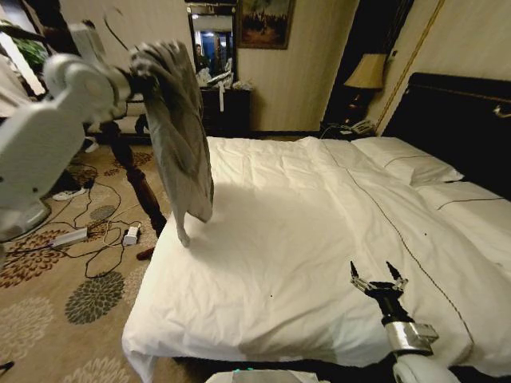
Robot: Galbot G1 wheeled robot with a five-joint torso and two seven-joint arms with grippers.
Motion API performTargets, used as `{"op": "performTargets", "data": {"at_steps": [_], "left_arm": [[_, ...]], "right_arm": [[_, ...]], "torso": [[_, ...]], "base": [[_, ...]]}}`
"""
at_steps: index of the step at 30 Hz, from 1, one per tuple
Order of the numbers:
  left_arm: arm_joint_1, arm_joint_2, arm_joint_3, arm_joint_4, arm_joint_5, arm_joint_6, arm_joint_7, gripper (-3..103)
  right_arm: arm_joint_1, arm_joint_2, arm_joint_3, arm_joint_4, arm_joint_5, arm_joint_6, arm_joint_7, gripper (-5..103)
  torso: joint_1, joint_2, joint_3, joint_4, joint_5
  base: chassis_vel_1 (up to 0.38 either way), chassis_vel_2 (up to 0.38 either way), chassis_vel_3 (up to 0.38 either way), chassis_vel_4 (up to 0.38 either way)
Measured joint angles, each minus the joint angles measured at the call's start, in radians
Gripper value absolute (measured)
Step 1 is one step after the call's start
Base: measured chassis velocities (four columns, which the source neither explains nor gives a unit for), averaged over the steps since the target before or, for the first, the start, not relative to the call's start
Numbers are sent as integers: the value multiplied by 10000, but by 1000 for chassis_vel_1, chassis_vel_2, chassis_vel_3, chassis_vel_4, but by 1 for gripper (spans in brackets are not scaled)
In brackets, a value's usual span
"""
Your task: Pick up the clothes from the bed and hang them on the clothes hanger.
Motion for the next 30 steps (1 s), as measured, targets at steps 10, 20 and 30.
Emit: {"op": "performTargets", "data": {"at_steps": [10,20,30], "left_arm": [[-627,-732,390,1599,7,429,-145,16],[-1226,-1918,412,3650,-109,735,-292,16],[-1603,-2507,433,5070,-315,1109,-918,16]], "right_arm": [[1,-1,0,0,0,-1,3,100],[1,-1,-1,1,-1,-1,3,100],[2,-1,-1,1,0,-1,4,100]], "torso": [[-1,0,0,-3,-2],[-1,0,0,-1,-1],[-1,0,0,0,-1]], "base": [[0,0,0,0],[0,0,0,0],[0,0,0,0]]}}
